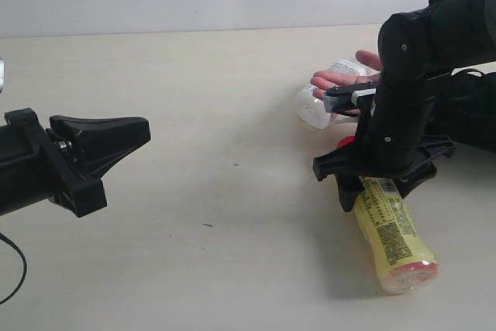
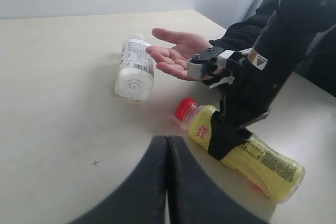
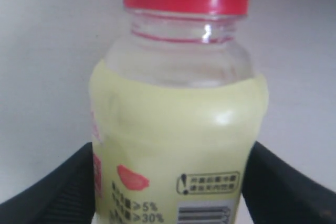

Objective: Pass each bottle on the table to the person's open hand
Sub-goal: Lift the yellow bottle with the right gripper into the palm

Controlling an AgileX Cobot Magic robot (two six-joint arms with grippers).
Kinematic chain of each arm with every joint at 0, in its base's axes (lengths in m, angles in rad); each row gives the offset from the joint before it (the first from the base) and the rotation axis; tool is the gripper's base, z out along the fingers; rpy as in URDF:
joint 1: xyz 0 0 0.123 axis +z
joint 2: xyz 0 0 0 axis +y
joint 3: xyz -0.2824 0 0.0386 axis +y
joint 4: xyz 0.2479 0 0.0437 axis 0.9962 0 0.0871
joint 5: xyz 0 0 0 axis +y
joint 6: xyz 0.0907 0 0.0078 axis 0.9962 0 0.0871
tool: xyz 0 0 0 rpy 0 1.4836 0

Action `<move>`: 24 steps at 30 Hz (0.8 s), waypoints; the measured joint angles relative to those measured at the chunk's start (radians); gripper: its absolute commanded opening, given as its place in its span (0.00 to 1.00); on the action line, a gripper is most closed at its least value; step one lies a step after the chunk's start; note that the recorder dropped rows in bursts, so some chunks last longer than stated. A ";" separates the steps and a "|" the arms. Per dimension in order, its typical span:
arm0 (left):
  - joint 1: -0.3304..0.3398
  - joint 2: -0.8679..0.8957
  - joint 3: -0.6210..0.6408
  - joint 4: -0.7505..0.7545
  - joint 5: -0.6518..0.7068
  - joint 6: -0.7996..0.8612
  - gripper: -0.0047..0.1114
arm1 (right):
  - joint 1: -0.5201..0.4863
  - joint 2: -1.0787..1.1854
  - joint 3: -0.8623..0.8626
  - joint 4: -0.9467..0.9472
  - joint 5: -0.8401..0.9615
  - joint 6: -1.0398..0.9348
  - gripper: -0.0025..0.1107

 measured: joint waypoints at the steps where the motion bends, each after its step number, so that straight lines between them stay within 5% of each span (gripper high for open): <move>1: 0.000 0.000 0.000 0.000 0.000 0.000 0.04 | 0.000 -0.004 0.000 0.002 0.012 -0.005 0.02; 14: 0.000 0.000 0.000 0.000 0.000 0.000 0.04 | 0.000 -0.378 -0.055 0.087 0.196 -0.113 0.02; 24: 0.000 0.000 0.000 0.000 0.000 0.000 0.04 | -0.022 -0.127 -0.577 -0.060 0.234 0.023 0.02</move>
